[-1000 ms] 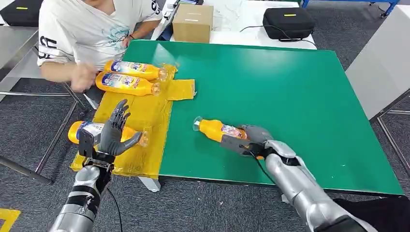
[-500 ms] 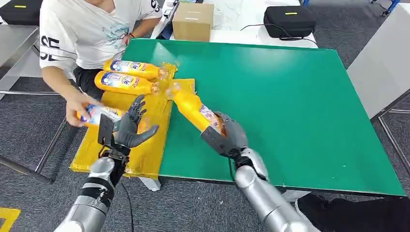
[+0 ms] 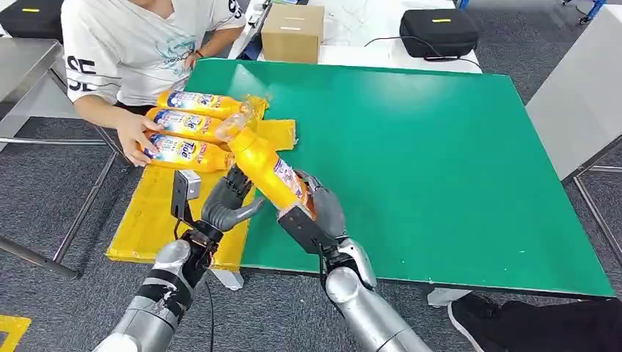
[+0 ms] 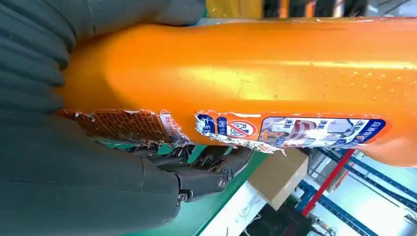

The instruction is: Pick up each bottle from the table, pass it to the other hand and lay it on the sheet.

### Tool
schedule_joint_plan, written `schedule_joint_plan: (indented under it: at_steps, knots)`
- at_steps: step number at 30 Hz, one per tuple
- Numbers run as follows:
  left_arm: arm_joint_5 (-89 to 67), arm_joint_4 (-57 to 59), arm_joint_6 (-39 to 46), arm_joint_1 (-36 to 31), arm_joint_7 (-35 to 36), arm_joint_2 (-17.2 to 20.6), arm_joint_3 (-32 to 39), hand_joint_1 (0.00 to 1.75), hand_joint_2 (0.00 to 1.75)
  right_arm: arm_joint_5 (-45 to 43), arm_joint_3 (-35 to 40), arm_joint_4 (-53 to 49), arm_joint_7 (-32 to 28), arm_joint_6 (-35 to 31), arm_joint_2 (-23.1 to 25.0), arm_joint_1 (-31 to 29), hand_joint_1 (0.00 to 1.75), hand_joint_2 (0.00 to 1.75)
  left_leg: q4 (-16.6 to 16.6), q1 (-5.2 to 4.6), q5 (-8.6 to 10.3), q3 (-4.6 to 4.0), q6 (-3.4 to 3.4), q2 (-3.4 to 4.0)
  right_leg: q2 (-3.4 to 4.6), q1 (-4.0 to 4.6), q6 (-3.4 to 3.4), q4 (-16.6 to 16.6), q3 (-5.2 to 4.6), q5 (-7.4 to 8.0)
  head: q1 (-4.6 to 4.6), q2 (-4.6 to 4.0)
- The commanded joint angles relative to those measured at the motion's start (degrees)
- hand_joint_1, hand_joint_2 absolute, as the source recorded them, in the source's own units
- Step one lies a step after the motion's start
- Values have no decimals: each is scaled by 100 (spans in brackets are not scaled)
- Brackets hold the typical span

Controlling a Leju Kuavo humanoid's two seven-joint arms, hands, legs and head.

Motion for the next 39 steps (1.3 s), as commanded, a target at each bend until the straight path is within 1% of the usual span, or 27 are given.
schedule_joint_plan:
  at_steps: [1, 3, 4, 9, 16, 17, 19, 20, 22, 23, 24, 25, 26, 27, 28, 30, 32, 33, 34, 36, 38, 39]
  knots:
    - [215, 37, -64, -259, 151, 0, -493, 0, 175, 30, 526, 848, -46, 168, 210, -296, 175, 175, -1, 2, -4, 10, -2, 0, 0, 3, -4, -2, 10, -4, 0, 0]
    - [215, 37, -64, -259, 151, 0, -493, 0, 175, 30, 526, 848, -46, 168, 210, -296, 175, 175, 1, 6, -18, 39, -6, -3, -4, 7, -10, 1, 40, -19, 2, 0]
    - [279, -14, -89, -238, 177, 29, -540, 0, 175, 38, 592, 919, -50, 206, 220, -316, 175, 175, 2, 4, -11, 24, -4, -4, -6, 5, -7, 0, 27, -13, 2, 0]
    - [492, -131, -160, -178, 190, 95, -696, 0, 175, 218, 932, 1202, 34, 374, 248, -360, 175, 175, -3, 4, -9, 22, -4, 3, 2, 4, -7, -2, 23, -9, 2, 0]
    - [495, -138, -157, -168, 189, 98, -699, 0, 175, 230, 947, 1215, 36, 352, 255, -345, 175, 175, -3, 4, -7, 17, -4, -4, -6, 4, -6, -3, 20, -10, 0, 0]
    - [531, -149, -181, -158, 189, 98, -696, 0, 175, 262, 999, 1254, 52, 406, 241, -382, 175, 175, -1, 5, -16, 34, -6, -6, -8, 6, -9, -1, 37, -19, 0, 0]
    - [573, -222, -161, -102, 189, 137, -716, 0, 175, 337, 1119, 1391, 149, 539, 240, -412, 175, 175, -1, 5, -10, 21, -4, -2, -4, 5, -7, -2, 24, -11, 0, 0]
    - [573, -221, -162, -97, 190, 141, -717, 0, 175, 337, 1119, 1395, 148, 533, 237, -400, 175, 175, 0, 5, -15, 31, -5, -2, -3, 5, -8, -1, 34, -16, 2, 0]
    - [572, -266, -164, -65, 204, 163, -737, 0, 175, 365, 1177, 1483, 150, 583, 247, -404, 175, 175, -3, 5, -9, 21, -4, -1, -2, 5, -7, -4, 24, -10, 0, 0]
    - [570, -279, -153, -50, 213, 177, -740, 0, 175, 397, 1213, 1566, 217, 626, 242, -442, 175, 175, -1, 6, -16, 37, -6, -4, -5, 7, -10, -2, 40, -18, 0, 0]
    - [549, -299, -200, -42, 189, 211, -769, 0, 175, 379, 1210, 1607, 237, 689, 228, -463, 175, 175, -3, 6, -12, 29, -5, -7, -8, 7, -9, -4, 33, -14, 0, 0]
    - [516, -308, -133, -13, 170, 226, -736, 0, 175, 440, 1204, 1632, 307, 588, 218, -485, 147, 175, -2, 4, -6, 17, -4, -7, -8, 4, -6, -3, 20, -9, 0, 0]
    - [597, -290, -250, 1, 202, 238, -712, 0, 175, 416, 1158, 1596, 278, 549, 206, -470, 23, 175, -4, 4, -3, 12, -3, -5, -7, 3, -5, -4, 15, -6, 0, 0]
    - [578, -284, -155, 34, 190, 245, -645, 175, 175, 424, 1092, 1523, 304, 421, 183, -443, 0, 175, -3, 7, -12, 31, -5, -6, -8, 7, -9, -4, 35, -15, 0, 0]
    - [524, -322, -140, 66, 129, 255, -632, 175, 175, 378, 1014, 1439, 297, 403, 164, -410, 0, 175, -4, 5, -7, 19, -3, -5, -7, 5, -7, -5, 22, -9, 0, 0]
    - [485, -388, -54, 126, 99, 243, -555, 175, 175, 357, 893, 1302, 328, 311, 113, -367, 0, 175, -2, 7, -13, 31, -4, -9, -11, 7, -8, -5, 36, -16, 2, 0]
    - [554, -444, -73, 175, 120, 234, -458, 175, 175, 325, 766, 1180, 331, 292, 62, -342, 0, 175, -4, 3, -5, 13, -2, 3, 2, 2, -4, -5, 14, -5, 0, 0]
    - [545, -476, 1, 196, 125, 218, -398, 175, 175, 285, 679, 1117, 303, 269, 53, -316, 0, 175, -3, 5, -15, 31, -4, 3, 2, 5, -7, -6, 33, -13, 0, 0]
    - [545, -476, 1, 196, 125, 218, -398, 175, 175, 285, 679, 1117, 303, 269, 53, -316, 0, 175, -5, 1, -8, 20, -2, -4, -5, 1, -5, -4, 23, -10, 0, 0]
    - [545, -481, 3, 189, 125, 225, -393, 175, 175, 285, 674, 1116, 303, 273, 42, -322, 0, 175, -3, 4, -14, 31, -4, -7, -9, 4, -8, -4, 35, -16, 0, 0]
    - [545, -481, 3, 189, 125, 225, -393, 175, 175, 285, 674, 1116, 303, 273, 42, -322, 0, 175, -4, 1, -2, 6, -1, -2, -3, 1, -3, -3, 8, -3, 0, 0]
    - [545, -481, 3, 189, 125, 225, -393, 175, 175, 285, 674, 1116, 303, 273, 42, -322, 0, 175, -1, 4, -14, 30, -4, -3, -5, 5, -8, -2, 33, -16, 0, 0]
